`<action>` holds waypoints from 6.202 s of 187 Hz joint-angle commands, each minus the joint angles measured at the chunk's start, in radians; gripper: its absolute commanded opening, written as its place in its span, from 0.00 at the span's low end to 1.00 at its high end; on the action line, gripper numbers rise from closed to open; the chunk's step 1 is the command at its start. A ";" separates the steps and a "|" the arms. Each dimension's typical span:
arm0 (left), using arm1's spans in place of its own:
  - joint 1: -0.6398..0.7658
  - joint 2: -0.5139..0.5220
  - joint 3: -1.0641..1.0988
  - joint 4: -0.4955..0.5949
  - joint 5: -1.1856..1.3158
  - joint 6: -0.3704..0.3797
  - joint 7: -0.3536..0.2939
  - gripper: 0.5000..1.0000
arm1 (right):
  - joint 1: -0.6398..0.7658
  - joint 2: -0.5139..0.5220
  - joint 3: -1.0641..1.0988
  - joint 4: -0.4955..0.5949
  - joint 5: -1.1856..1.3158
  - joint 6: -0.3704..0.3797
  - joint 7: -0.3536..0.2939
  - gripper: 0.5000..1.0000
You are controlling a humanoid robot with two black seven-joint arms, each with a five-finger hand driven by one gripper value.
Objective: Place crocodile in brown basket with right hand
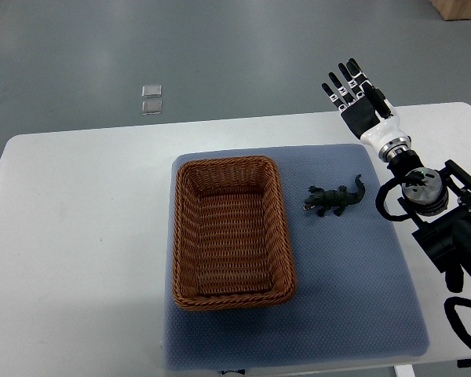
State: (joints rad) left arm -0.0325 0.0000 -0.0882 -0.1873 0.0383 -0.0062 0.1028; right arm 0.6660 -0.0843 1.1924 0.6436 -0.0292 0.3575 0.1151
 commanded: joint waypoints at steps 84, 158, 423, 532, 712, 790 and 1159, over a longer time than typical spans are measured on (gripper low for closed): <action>0.000 0.000 -0.004 0.002 -0.001 0.002 0.000 1.00 | 0.017 -0.029 -0.036 0.001 -0.029 -0.014 0.000 0.86; -0.014 0.000 -0.007 0.002 -0.001 0.006 0.000 1.00 | 0.059 -0.100 -0.115 0.022 -0.129 0.047 -0.031 0.86; -0.020 0.000 -0.005 0.002 -0.001 0.006 0.000 1.00 | 0.767 -0.425 -1.269 0.458 -0.962 0.253 -0.377 0.86; -0.018 0.000 -0.005 0.002 -0.001 0.005 0.000 1.00 | 0.613 -0.377 -1.286 0.433 -1.075 0.132 -0.368 0.85; -0.012 0.000 -0.004 0.002 -0.001 0.006 0.000 1.00 | 0.524 -0.351 -1.292 0.367 -1.193 0.044 -0.334 0.78; -0.009 0.000 -0.001 0.002 -0.001 0.005 0.000 1.00 | 0.517 -0.339 -1.292 0.355 -1.196 0.029 -0.327 0.14; -0.009 0.000 0.001 -0.001 0.002 -0.008 0.000 1.00 | 0.773 -0.020 -1.341 0.389 -1.058 0.018 -0.327 0.00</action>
State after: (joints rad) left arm -0.0415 0.0000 -0.0871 -0.1886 0.0397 -0.0139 0.1026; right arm 1.4809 -0.1419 -0.1485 1.0584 -1.0858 0.3894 -0.2131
